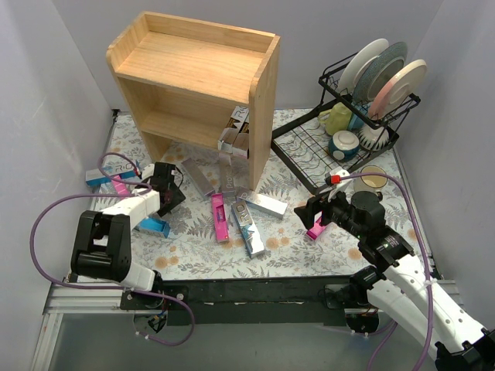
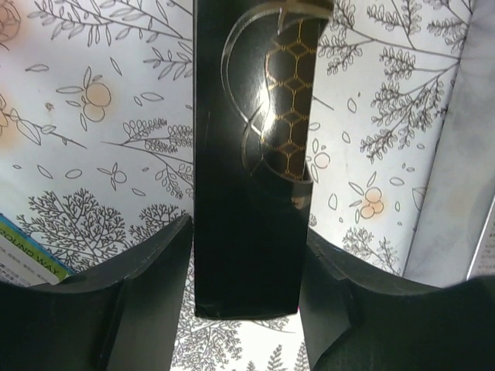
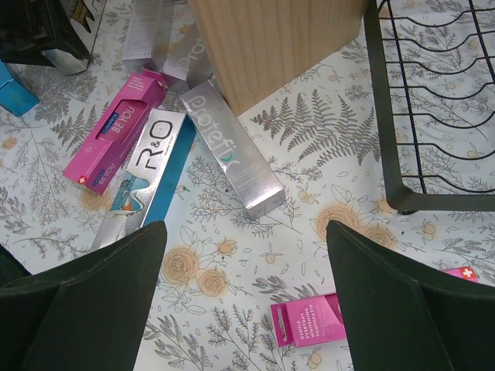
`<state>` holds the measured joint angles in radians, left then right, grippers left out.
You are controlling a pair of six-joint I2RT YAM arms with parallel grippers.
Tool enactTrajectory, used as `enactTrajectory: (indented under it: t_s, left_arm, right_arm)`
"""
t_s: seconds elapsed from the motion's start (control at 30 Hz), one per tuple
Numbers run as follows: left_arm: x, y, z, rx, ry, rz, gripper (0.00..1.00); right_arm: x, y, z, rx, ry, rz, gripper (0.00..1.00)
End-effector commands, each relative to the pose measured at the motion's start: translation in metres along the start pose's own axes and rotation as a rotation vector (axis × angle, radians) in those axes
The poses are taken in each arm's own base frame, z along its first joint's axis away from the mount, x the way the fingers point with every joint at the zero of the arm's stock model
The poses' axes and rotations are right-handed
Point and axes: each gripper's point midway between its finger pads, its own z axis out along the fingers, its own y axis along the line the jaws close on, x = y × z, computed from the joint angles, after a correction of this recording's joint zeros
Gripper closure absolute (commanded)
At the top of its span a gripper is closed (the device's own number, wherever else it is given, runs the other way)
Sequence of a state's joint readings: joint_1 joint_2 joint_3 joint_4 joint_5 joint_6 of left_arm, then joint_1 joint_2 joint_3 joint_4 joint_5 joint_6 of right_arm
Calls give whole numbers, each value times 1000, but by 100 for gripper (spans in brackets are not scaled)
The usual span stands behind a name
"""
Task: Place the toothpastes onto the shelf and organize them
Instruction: Pick up the toothpaste from the center of the board.
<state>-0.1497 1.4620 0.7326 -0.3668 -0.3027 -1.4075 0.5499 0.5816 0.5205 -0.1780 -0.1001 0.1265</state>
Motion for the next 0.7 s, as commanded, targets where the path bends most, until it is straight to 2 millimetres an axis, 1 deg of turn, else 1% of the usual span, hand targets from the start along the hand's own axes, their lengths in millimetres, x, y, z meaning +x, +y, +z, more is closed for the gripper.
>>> enactTrajectory:
  t_s: [0.0, 0.07, 0.13, 0.2, 0.27, 0.3, 0.37, 0.4, 0.47, 0.5, 0.6, 0.63, 0.67]
  left_arm:
    - [-17, -6, 1, -8, -52, -17, 49]
    - [-17, -8, 0, -1, -47, -12, 52]
    - [-17, -7, -4, -3, -45, -12, 58]
    - [-21, -7, -17, 21, -60, -22, 65]
    - [-26, -7, -30, 42, -77, -34, 68]
    - [-35, -11, -45, 82, -107, -48, 69]
    - [-39, -9, -60, 101, -120, -51, 69]
    - [-52, -15, -79, 151, -160, -69, 69]
    - [-56, -14, -96, 175, -174, -77, 69]
    - [-66, -18, -114, 220, -206, -93, 69]
    - [-72, -21, -143, 288, -221, -97, 68]
    - [-78, -30, -165, 369, -238, -90, 68]
    - [-78, -34, -176, 410, -236, -84, 67]
  right_arm:
    - [-16, 2, 0, -8, -58, -18, 8]
    - [-17, 2, -1, -11, -58, -18, 8]
    - [-17, 3, -2, -12, -58, -18, 8]
    - [-20, 3, -3, -10, -66, -22, 8]
    - [-21, 3, -4, -10, -69, -27, 9]
    - [-22, 3, -5, -10, -70, -29, 9]
    - [-22, 3, -4, -9, -63, -34, 9]
    - [-23, 2, -4, -8, -63, -34, 9]
    - [-22, 2, -4, -6, -59, -36, 9]
    - [-23, 1, -4, -2, -57, -37, 9]
    - [-23, 0, -5, 7, -57, -40, 9]
    - [-24, 0, -6, 7, -61, -39, 9]
    - [-25, 0, -6, 9, -63, -41, 9]
